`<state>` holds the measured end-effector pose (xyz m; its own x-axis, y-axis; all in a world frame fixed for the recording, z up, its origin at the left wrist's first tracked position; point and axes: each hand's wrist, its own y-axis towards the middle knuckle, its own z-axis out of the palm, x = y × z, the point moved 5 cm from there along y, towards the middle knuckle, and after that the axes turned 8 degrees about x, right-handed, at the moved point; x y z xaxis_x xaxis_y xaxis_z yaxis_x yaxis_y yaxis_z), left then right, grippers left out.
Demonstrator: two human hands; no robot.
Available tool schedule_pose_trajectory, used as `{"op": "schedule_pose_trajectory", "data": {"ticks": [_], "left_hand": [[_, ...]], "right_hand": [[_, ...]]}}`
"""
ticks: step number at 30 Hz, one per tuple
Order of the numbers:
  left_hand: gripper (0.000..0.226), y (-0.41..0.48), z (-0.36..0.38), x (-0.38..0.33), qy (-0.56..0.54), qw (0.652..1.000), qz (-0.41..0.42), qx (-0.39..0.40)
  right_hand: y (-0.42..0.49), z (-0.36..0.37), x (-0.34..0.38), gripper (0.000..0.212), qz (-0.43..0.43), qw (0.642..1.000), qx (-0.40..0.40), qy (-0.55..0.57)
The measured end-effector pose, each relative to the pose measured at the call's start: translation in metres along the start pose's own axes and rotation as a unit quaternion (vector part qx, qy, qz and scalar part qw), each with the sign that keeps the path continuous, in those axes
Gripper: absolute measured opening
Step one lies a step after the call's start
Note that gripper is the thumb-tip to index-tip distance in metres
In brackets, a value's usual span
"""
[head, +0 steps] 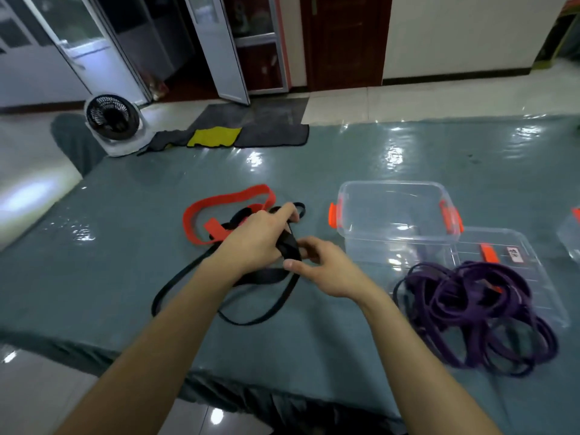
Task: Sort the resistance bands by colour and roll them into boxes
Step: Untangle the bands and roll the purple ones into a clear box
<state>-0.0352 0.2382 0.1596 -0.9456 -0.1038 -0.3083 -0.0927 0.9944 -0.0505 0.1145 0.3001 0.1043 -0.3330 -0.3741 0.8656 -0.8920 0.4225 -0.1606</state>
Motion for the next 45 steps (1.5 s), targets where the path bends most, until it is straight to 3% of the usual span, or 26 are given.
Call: {"op": "schedule_pose_trajectory", "data": {"ticks": [1,5,8,11,13,17,18,21,22,25,26,29,32,35,37,40,42,45], "left_hand": [[0.052,-0.002,0.003,0.002,-0.026,0.999,0.011,-0.014],[0.053,-0.010,0.027,0.022,-0.183,0.982,0.005,-0.039],[0.042,-0.015,0.077,0.044,-0.124,0.992,-0.034,0.009],[0.043,-0.016,0.113,0.055,-0.142,0.988,-0.061,0.018],[0.043,-0.010,0.119,0.055,-0.129,0.990,-0.057,-0.003],[0.012,0.002,0.082,0.074,-0.147,0.984,-0.100,-0.009],[0.013,0.005,0.058,0.082,-0.133,0.984,-0.109,-0.042],[0.021,0.006,-0.033,0.093,-0.125,0.957,-0.099,-0.241],[0.021,0.006,-0.056,0.091,-0.120,0.954,-0.082,-0.264],[0.017,0.008,-0.086,0.090,-0.016,0.988,-0.062,-0.140],[0.014,0.005,-0.093,0.091,-0.001,0.988,-0.060,-0.143],[0.009,-0.003,-0.111,0.075,-0.072,0.965,-0.010,-0.252],[0.018,0.007,-0.089,0.054,-0.071,0.991,-0.004,-0.113],[0.026,0.009,-0.070,0.032,-0.094,0.993,0.020,-0.065],[0.033,0.012,-0.059,0.015,-0.083,0.995,0.048,-0.014],[0.049,0.015,-0.041,0.002,-0.049,0.994,0.074,0.064],[0.051,0.012,-0.034,0.011,-0.095,0.992,0.066,0.049],[0.043,0.005,-0.018,0.026,-0.174,0.983,0.057,0.000]], "right_hand": [[0.001,-0.003,0.000,0.023,-0.001,1.000,-0.005,-0.005],[-0.006,-0.026,0.006,0.019,-0.005,1.000,-0.006,-0.016],[-0.022,-0.037,0.011,0.015,0.018,0.999,-0.013,-0.044],[-0.042,-0.043,0.019,0.025,0.009,0.999,-0.012,-0.029],[-0.049,-0.046,0.022,0.033,-0.003,0.999,-0.035,-0.021],[-0.051,-0.058,0.014,0.033,0.017,0.994,-0.111,0.007],[-0.051,-0.062,0.010,0.032,0.022,0.991,-0.130,0.024],[-0.046,-0.070,0.008,0.024,0.025,0.984,-0.172,0.043],[-0.041,-0.070,0.010,0.022,0.027,0.985,-0.169,0.016],[-0.029,-0.066,0.014,0.018,0.042,0.985,-0.157,-0.054],[-0.028,-0.067,0.014,0.017,0.042,0.984,-0.162,-0.063],[-0.026,-0.070,0.017,0.016,0.034,0.981,-0.176,-0.071],[-0.015,-0.060,0.018,0.004,0.051,0.986,-0.145,-0.065],[-0.007,-0.031,0.023,0.053,0.031,0.993,-0.105,-0.040],[-0.002,-0.010,0.026,0.070,0.012,0.997,-0.077,0.009],[0.005,0.000,0.027,0.047,0.023,0.995,-0.101,0.010],[0.003,-0.001,0.025,0.035,0.033,0.994,-0.102,0.009],[-0.006,-0.006,0.022,0.029,0.031,0.989,-0.096,0.110]]}}
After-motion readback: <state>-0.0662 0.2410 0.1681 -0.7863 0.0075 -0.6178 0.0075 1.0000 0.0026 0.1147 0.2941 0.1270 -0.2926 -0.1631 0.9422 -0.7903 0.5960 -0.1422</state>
